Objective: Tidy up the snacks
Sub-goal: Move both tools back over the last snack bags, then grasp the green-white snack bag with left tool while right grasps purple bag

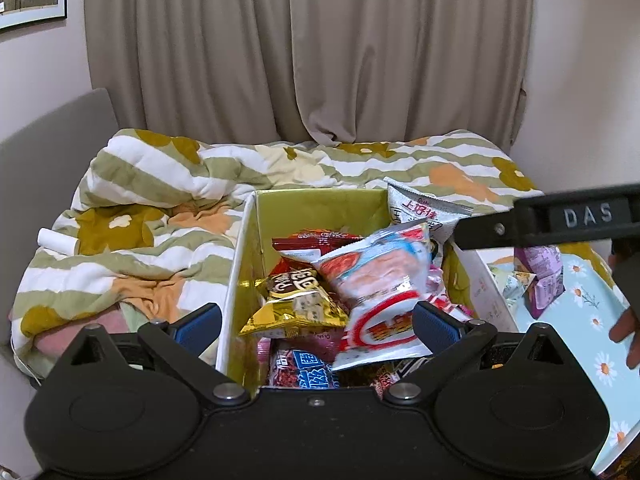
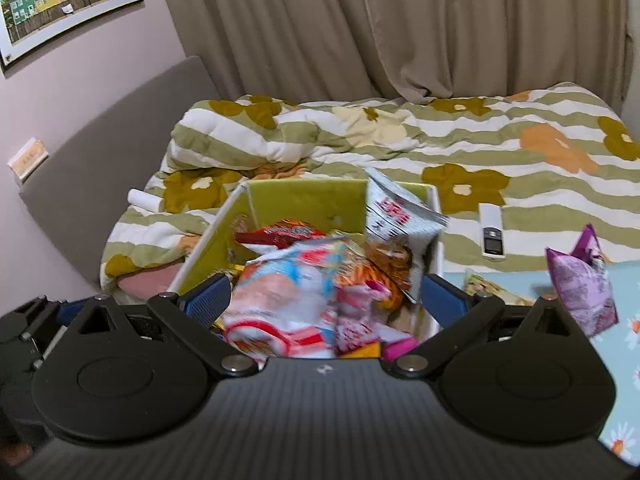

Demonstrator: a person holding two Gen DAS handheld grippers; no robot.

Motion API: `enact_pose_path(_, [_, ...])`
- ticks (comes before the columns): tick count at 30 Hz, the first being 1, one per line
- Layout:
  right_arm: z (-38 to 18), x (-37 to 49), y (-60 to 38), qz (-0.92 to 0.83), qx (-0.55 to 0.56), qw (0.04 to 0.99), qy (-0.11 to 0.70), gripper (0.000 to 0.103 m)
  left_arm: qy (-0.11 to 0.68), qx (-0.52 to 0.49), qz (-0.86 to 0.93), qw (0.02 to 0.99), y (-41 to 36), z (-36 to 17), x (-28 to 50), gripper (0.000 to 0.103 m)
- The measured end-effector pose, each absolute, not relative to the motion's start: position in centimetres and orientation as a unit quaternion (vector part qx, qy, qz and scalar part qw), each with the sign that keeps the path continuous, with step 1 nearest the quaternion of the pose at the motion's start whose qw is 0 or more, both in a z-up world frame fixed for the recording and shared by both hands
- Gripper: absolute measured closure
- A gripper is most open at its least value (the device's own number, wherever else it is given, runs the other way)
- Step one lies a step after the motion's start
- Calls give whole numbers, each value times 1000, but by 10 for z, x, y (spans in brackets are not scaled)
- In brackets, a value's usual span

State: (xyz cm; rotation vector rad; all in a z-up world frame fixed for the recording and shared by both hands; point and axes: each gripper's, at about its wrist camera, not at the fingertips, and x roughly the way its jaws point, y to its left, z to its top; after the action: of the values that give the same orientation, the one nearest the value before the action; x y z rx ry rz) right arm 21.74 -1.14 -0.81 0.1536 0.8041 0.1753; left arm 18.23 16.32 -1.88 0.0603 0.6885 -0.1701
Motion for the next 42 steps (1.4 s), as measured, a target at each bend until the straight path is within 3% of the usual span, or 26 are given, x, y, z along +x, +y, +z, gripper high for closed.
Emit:
enact_pose_path(29, [39,170,-133,70,56,936,340,0,305,36,-52,950,65,15,156,0])
enact_pose_path(42, [24,194,-226,47,84,925,367,0,325,30,-60,943,-12,1,177,0])
